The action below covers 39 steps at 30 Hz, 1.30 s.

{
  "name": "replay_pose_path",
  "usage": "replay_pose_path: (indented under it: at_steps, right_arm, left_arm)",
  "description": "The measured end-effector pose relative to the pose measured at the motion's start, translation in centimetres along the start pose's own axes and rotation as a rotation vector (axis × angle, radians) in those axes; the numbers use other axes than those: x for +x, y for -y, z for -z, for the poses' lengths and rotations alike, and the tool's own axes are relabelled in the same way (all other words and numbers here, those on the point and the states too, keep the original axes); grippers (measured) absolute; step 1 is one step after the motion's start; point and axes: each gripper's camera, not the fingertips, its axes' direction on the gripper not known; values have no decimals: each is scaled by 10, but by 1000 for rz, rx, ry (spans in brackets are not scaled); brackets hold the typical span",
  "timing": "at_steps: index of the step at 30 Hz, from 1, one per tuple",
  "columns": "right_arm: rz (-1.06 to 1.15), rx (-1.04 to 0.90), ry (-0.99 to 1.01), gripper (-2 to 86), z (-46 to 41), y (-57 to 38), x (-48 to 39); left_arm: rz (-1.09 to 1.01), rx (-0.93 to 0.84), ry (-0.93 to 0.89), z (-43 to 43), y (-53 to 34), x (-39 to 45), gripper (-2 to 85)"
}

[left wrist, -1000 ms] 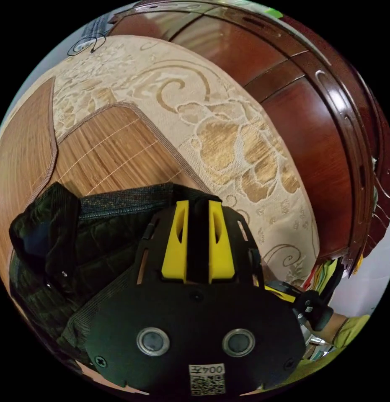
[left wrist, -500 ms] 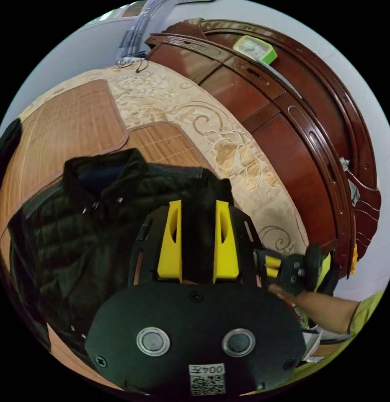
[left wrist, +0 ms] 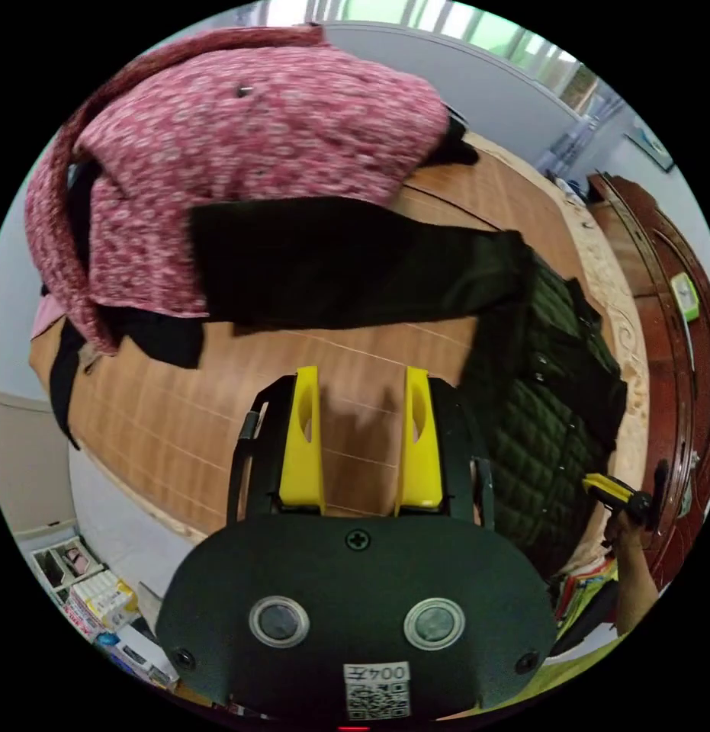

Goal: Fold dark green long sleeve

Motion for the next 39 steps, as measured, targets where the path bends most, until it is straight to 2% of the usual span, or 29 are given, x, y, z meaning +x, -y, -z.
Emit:
replay_pose_path:
  at_steps: [3, 7, 15, 20, 25, 33, 39]
  right_arm:
    - [3, 25, -66, 39, -7, 7, -13]
    - [-42, 14, -81, 38, -9, 18, -18]
    - [-62, -27, -143, 38, -15, 41, -30]
    - [-78, -34, -152, 39, -17, 50, -31]
    - [-81, -51, -158, 40, -20, 57, -30]
    - [-102, -31, -105, 54, -23, 57, -14]
    - [-157, 17, 26, 73, -23, 49, 15]
  left_arm:
    - [-21, 9, 52, -14, 7, -53, 155]
    - [1, -10, 11, -48, 6, -109, 170]
    - [-89, -77, -107, -112, 3, -153, 175]
    - [-122, -58, -124, -124, 13, -167, 140]
    - [-226, -77, -118, -102, 18, -171, 58]
    - [-364, 0, -209, -13, 38, -151, 36]
    - [-523, 158, -237, 79, 84, -83, 24]
